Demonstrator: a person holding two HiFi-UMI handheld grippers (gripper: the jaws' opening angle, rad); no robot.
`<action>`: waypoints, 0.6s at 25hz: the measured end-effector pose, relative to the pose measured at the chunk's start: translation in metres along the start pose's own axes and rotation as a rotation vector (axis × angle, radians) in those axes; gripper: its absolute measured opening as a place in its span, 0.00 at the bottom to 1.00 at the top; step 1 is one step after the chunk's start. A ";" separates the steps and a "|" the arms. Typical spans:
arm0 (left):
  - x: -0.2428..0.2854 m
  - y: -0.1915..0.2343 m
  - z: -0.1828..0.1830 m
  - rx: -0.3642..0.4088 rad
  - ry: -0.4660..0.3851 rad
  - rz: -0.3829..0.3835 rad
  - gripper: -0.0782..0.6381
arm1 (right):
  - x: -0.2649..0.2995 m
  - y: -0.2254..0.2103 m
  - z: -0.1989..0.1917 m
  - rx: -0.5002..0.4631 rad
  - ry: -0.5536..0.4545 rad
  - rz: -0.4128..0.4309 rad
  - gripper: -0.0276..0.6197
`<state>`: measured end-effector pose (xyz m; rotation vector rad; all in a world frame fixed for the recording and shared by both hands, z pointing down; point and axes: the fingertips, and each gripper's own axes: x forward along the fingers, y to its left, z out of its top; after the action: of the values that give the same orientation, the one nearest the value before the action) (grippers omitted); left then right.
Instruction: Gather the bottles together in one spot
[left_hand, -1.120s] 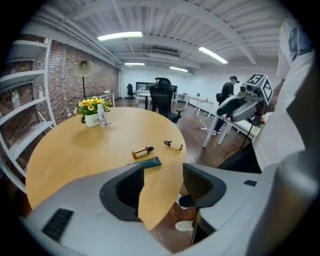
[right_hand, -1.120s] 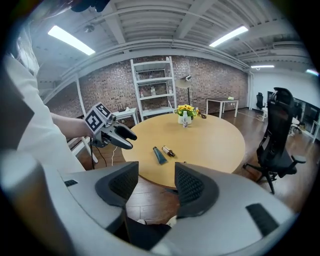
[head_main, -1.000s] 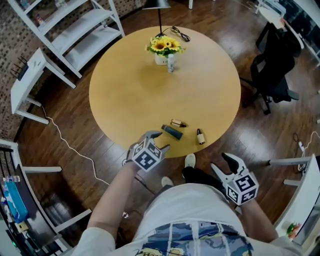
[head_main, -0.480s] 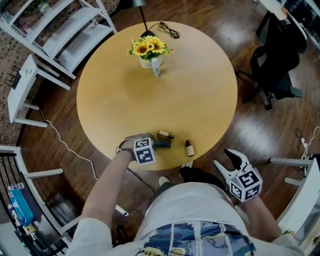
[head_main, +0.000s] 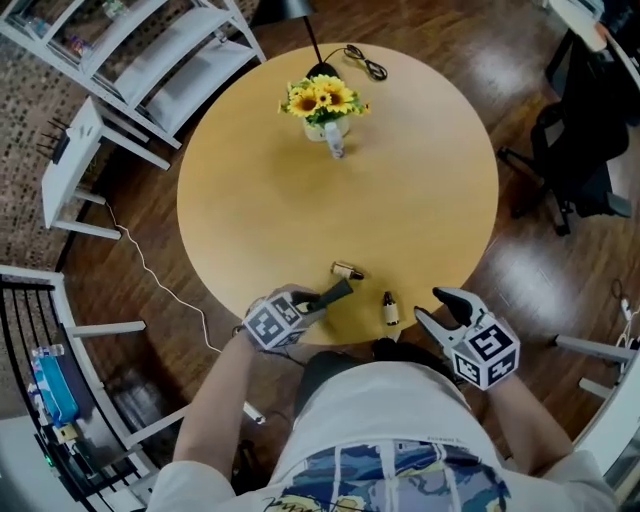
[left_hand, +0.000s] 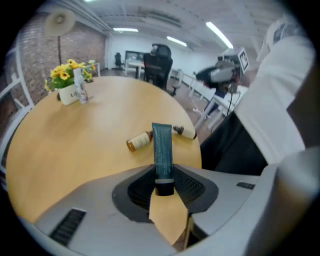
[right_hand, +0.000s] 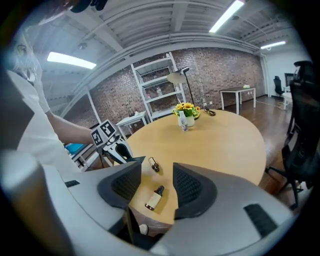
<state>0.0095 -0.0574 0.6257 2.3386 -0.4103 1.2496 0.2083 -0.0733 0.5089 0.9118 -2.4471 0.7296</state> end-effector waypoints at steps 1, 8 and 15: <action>-0.012 -0.005 0.017 -0.029 -0.085 0.000 0.27 | 0.007 0.006 0.008 0.016 -0.014 0.037 0.36; -0.072 -0.046 0.101 0.032 -0.473 0.043 0.27 | 0.043 0.069 0.087 0.250 -0.154 0.334 0.28; -0.105 -0.061 0.097 0.075 -0.616 0.101 0.27 | 0.055 0.117 0.106 0.248 -0.169 0.294 0.10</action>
<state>0.0482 -0.0509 0.4753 2.7676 -0.6902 0.5594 0.0679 -0.0874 0.4197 0.7316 -2.7183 1.1206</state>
